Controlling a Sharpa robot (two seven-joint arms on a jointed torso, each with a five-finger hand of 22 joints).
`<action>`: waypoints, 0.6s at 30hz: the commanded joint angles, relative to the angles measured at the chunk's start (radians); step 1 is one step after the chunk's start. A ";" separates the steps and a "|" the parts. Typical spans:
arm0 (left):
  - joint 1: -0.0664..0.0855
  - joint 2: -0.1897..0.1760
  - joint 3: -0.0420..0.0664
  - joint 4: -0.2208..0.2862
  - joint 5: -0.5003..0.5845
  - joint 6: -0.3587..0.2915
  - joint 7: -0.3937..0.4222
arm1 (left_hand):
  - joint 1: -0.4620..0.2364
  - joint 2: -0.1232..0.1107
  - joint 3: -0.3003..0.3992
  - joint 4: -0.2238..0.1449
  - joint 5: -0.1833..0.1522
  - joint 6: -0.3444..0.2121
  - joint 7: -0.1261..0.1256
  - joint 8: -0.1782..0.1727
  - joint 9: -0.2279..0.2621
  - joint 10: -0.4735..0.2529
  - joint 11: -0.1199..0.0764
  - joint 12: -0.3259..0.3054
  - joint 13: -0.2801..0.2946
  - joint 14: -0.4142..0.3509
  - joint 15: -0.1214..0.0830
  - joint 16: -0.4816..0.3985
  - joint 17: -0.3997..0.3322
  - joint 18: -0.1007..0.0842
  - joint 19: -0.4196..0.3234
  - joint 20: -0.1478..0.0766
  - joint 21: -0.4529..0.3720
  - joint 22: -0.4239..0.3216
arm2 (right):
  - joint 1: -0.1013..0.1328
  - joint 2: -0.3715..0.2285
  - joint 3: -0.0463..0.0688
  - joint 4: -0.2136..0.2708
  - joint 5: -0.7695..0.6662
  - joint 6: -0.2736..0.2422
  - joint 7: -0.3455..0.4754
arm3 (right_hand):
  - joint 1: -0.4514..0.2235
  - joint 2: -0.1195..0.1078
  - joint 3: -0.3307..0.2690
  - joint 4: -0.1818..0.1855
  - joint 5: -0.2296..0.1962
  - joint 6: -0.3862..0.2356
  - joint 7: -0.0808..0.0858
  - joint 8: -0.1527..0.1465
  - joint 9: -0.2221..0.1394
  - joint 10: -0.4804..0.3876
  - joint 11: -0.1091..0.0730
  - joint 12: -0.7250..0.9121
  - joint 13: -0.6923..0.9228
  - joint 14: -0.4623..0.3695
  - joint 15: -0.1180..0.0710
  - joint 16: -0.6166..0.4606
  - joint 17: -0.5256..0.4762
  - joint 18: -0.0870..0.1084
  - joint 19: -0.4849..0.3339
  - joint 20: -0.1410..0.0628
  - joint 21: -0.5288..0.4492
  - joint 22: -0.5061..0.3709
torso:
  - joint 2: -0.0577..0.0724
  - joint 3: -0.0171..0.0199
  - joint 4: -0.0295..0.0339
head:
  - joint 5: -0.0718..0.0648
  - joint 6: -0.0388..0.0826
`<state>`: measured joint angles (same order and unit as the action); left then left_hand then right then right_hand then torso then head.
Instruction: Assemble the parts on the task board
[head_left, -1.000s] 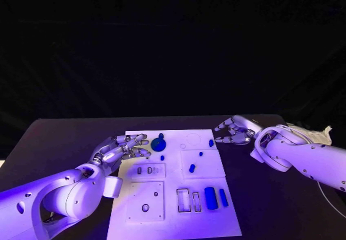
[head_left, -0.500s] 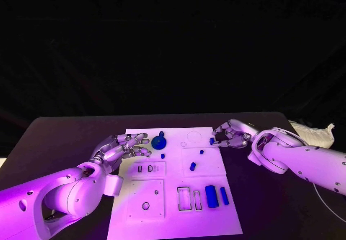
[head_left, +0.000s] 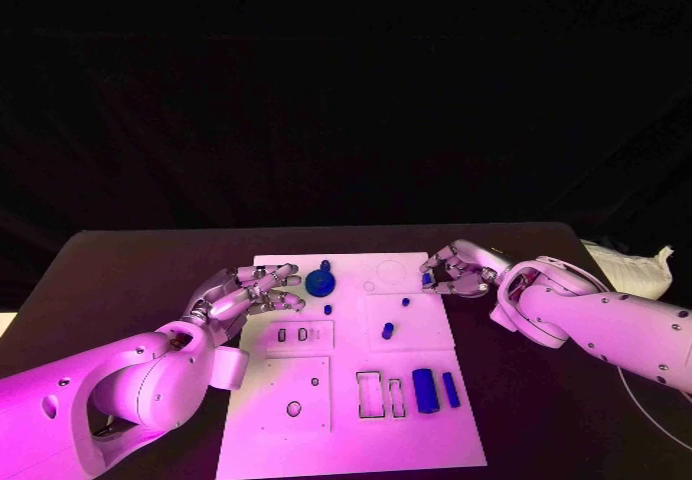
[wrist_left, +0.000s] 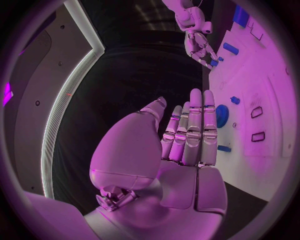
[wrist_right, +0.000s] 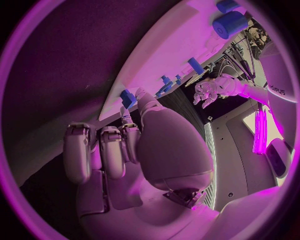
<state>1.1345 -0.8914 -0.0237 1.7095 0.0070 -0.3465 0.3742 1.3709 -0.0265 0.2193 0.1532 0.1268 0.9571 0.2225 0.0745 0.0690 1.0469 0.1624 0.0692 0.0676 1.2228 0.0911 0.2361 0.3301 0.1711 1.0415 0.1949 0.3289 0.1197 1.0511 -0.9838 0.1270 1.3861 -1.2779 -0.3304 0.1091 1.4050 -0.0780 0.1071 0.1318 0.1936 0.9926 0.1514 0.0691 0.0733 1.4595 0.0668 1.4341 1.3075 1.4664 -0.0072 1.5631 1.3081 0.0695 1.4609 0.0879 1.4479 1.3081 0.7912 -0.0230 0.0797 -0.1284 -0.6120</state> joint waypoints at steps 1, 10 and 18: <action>0.000 0.003 0.000 0.001 -0.007 0.021 0.003 | 0.007 -0.002 0.003 -0.003 -0.004 -0.005 0.000 -0.007 0.000 -0.006 -0.002 -0.005 -0.001 -0.006 -0.001 -0.003 0.001 0.010 -0.005 0.000 -0.005 -0.002 | -0.002 0.003 0.000 -0.002 -0.030 0.003 0.006 | 0.009 0.011 0.005 -0.009 0.002 0.019 -0.002 0.009 0.002 0.030 -0.005 0.007 0.163 0.104 -0.006 0.006 0.260 -0.018 0.012 0.001 0.008 0.013 | 0.000 -0.0004 -0.0013 | 0.002 -0.001; 0.000 0.003 0.000 0.000 -0.007 0.022 0.002 | 0.007 -0.002 0.003 -0.003 -0.004 -0.005 0.000 -0.007 0.000 -0.006 -0.002 -0.005 -0.001 -0.006 -0.001 -0.003 0.001 0.010 -0.005 0.000 -0.005 -0.002 | -0.003 0.006 0.000 -0.004 -0.047 0.002 0.000 | 0.025 0.028 0.029 -0.026 -0.014 0.060 -0.014 0.021 0.009 0.035 -0.015 0.014 0.170 0.104 -0.013 0.007 0.262 -0.019 0.014 -0.005 0.011 0.019 | -0.001 -0.0003 -0.0011 | 0.002 -0.004; 0.000 0.003 0.000 0.000 -0.007 0.022 0.002 | 0.007 -0.002 0.003 -0.003 -0.004 -0.005 0.000 -0.007 0.000 -0.006 -0.002 -0.005 -0.001 -0.006 -0.001 -0.003 0.001 0.010 -0.005 0.000 -0.005 -0.002 | -0.004 0.007 0.000 -0.009 -0.050 0.001 -0.003 | 0.026 0.031 0.035 -0.029 -0.017 0.068 -0.017 0.022 0.010 0.037 -0.017 0.018 0.172 0.104 -0.016 0.008 0.263 -0.020 0.015 -0.006 0.013 0.023 | -0.001 -0.0009 -0.0009 | 0.001 -0.006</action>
<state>1.1343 -0.8904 -0.0237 1.7087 0.0050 -0.3447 0.3726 1.3709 -0.0265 0.2193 0.1532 0.1268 0.9571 0.2225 0.0745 0.0690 1.0469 0.1624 0.0692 0.0676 1.2228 0.0911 0.2361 0.3300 0.1711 1.0415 0.1949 0.3289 0.1197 1.0491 -0.9783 0.1276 1.3777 -1.3094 -0.3324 0.1069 1.4283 -0.0544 0.1370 0.1020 0.1801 1.0541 0.1355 0.0846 0.0821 1.4643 0.0579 1.4475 1.3098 1.4664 -0.0147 1.5668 1.3078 0.0695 1.4644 0.0844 1.4562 1.3079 0.7900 -0.0237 0.0786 -0.1267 -0.6179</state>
